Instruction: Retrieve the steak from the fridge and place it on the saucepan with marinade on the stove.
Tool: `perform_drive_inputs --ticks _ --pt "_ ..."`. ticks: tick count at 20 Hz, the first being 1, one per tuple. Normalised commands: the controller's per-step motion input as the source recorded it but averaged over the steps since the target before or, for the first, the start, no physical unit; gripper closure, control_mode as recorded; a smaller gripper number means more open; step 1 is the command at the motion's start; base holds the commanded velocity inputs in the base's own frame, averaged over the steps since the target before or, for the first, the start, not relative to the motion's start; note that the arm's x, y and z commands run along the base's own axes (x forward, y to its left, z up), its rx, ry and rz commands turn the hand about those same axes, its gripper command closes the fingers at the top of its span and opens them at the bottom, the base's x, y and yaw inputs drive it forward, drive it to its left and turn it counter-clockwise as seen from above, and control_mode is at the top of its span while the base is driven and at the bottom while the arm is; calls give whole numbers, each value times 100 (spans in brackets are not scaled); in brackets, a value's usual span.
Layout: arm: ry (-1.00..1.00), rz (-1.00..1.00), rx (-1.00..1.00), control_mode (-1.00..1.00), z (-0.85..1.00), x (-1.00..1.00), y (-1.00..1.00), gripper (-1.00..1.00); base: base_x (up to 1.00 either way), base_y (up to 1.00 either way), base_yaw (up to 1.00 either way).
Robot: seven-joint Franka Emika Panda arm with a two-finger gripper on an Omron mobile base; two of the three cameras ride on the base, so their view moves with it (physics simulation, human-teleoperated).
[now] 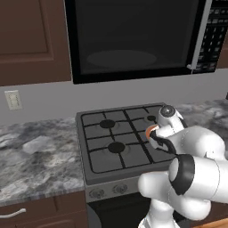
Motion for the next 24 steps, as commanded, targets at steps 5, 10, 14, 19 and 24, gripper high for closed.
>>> perform_drive_inputs --ticks 5,10,14,19,24 --pt "0 -5 18 -100 10 -17 2 -100 0 0 0" --pt "-7 -2 15 -100 41 -42 0 -100 0 0 0" --pt "-22 0 10 -100 62 -66 1 -100 0 0 0" --pt "-24 0 5 -100 58 -87 9 -100 0 0 0" --pt "-6 0 4 -100 56 -90 1 -100 0 0 0"
